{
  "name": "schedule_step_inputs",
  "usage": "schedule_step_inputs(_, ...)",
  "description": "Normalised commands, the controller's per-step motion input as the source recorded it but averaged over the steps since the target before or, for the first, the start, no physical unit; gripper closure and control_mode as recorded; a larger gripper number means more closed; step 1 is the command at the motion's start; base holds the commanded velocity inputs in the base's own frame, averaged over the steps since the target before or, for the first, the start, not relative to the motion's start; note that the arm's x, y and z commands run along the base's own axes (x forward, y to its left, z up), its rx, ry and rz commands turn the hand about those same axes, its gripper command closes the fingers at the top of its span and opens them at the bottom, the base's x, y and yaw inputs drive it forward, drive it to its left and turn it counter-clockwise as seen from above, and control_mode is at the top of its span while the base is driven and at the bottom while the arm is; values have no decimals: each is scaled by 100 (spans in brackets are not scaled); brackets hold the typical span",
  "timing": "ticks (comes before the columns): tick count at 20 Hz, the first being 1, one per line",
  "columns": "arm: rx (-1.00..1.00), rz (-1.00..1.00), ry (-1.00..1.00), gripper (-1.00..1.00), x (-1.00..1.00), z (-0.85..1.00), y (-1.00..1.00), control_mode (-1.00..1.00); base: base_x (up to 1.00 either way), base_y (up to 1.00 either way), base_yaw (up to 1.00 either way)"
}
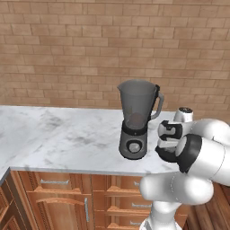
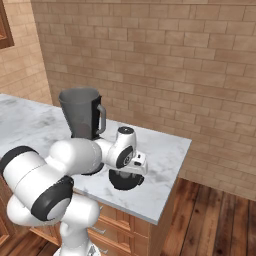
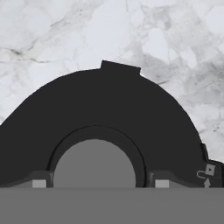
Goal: Grab the lemon wedge and onion from the fridge, place them in the blender, close the lid, and turn on the blender to create a marinade.
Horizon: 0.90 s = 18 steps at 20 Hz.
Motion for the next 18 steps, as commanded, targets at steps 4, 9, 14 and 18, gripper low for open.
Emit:
schedule_step_inputs(4,0,0,-1,100,0,-6,-1,-100,0,0,0)
schedule_step_inputs(9,1,1,0,100,-12,20,-3,-100,0,0,0)
schedule_step_inputs(14,0,-5,-6,100,-12,85,-2,-100,0,0,0)
schedule_step_inputs(18,0,-7,-15,100,-26,100,-6,-100,0,0,0)
